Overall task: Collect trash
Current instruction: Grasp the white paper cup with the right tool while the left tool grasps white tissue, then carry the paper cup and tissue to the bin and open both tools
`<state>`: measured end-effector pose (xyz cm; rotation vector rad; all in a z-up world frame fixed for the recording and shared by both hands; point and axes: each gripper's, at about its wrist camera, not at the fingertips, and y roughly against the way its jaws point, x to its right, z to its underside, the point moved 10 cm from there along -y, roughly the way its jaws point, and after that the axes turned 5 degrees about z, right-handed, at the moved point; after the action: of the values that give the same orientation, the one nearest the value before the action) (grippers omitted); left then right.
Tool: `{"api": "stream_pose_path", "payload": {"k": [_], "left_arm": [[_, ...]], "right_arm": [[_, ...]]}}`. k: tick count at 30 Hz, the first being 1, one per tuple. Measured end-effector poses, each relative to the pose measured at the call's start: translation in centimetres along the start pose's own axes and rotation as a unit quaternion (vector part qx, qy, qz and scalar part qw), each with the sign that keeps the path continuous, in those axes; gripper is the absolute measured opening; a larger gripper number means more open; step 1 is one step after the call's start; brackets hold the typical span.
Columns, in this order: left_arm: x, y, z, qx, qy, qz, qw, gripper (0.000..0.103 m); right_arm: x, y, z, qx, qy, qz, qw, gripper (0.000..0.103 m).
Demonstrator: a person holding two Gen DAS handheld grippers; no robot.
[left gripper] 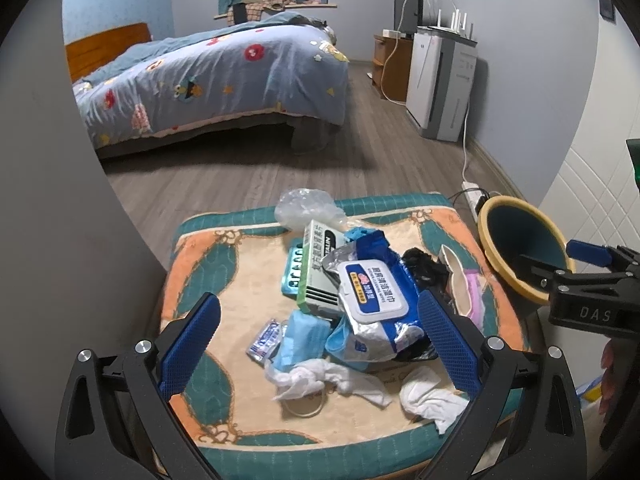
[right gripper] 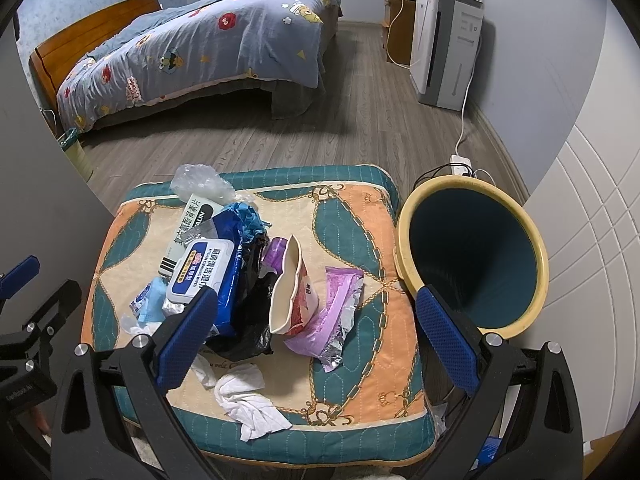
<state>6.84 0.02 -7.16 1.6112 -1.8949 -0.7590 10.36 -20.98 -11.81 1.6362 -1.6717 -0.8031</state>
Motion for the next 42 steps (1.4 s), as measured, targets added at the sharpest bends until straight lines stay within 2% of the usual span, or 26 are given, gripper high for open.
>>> {"api": "stream_pose_path", "payload": {"k": [2, 6, 9, 11, 14, 18, 21, 23, 25, 26, 28, 30, 32, 33, 36, 39, 42], "left_arm": [[-0.5, 0.0, -0.1, 0.002, -0.003, -0.017, 0.9998, 0.098], [-1.0, -0.6, 0.4, -0.017, 0.011, -0.005, 0.9998, 0.098], [-1.0, -1.5, 1.2, -0.032, 0.002, -0.008, 0.9994, 0.098], [-1.1, -2.3, 1.9, -0.048, -0.006, -0.015, 0.9987, 0.098], [-1.7, -3.3, 2.9, -0.062, -0.009, -0.033, 0.9975, 0.098], [-2.5, -4.4, 3.5, -0.065, 0.009, -0.018, 0.9977, 0.098], [-2.5, -5.4, 4.5, -0.079, 0.004, -0.008, 0.9968, 0.096], [-2.4, -6.0, 5.3, -0.094, -0.005, -0.007, 0.9956, 0.095], [-2.2, -7.0, 6.7, -0.115, -0.015, -0.002, 0.9933, 0.092], [-2.1, -7.6, 7.4, -0.126, -0.018, -0.001, 0.9919, 0.089], [-2.0, -8.8, 9.0, -0.153, -0.021, 0.000, 0.9880, 0.073], [-1.8, -9.8, 10.1, -0.171, -0.024, 0.005, 0.9849, 0.069], [-1.4, -10.7, 11.1, -0.189, -0.034, 0.005, 0.9813, 0.064], [-1.2, -11.0, 11.4, -0.197, -0.036, 0.007, 0.9797, 0.057], [-0.7, -11.5, 12.8, -0.225, -0.057, 0.003, 0.9727, 0.033], [-0.6, -10.8, 12.3, -0.215, -0.059, 0.006, 0.9749, 0.026], [-0.7, -9.8, 11.6, -0.199, -0.051, 0.007, 0.9786, 0.025]], "right_arm": [[0.1, 0.0, 0.0, 0.001, 0.001, 0.001, 1.000, 0.097], [0.2, 0.1, -0.2, -0.001, -0.001, -0.006, 1.000, 0.097], [0.1, -0.2, -0.4, -0.005, -0.002, -0.016, 1.000, 0.097], [-0.1, -0.8, -0.8, -0.009, 0.003, -0.026, 1.000, 0.097], [0.0, -2.3, -1.5, -0.015, 0.018, -0.010, 1.000, 0.097], [0.4, -4.7, -1.2, -0.044, -0.003, -0.024, 0.999, 0.097], [0.0, -6.8, -0.5, -0.068, 0.001, -0.024, 0.997, 0.080], [-0.4, -7.8, 0.0, -0.083, 0.003, -0.027, 0.996, 0.063], [-0.8, -8.9, 0.7, -0.104, 0.002, -0.034, 0.994, 0.054], [-0.9, -9.3, 1.0, -0.112, 0.002, -0.038, 0.993, 0.045], [-1.1, -9.9, 1.2, -0.122, 0.002, -0.038, 0.992, 0.038], [-1.1, -10.4, 1.3, -0.130, -0.001, -0.041, 0.991, 0.031], [-1.5, -10.9, 1.8, -0.147, -0.006, -0.053, 0.988, 0.011], [-1.6, -11.0, 1.8, -0.147, -0.005, -0.056, 0.988, 0.007], [-1.8, -10.5, 1.3, -0.141, 0.000, -0.062, 0.988, 0.003], [-1.3, -9.7, 0.2, -0.132, -0.019, -0.077, 0.988, 0.003], [-0.8, -8.8, -0.9, -0.121, -0.033, -0.090, 0.988, 0.003]]}}
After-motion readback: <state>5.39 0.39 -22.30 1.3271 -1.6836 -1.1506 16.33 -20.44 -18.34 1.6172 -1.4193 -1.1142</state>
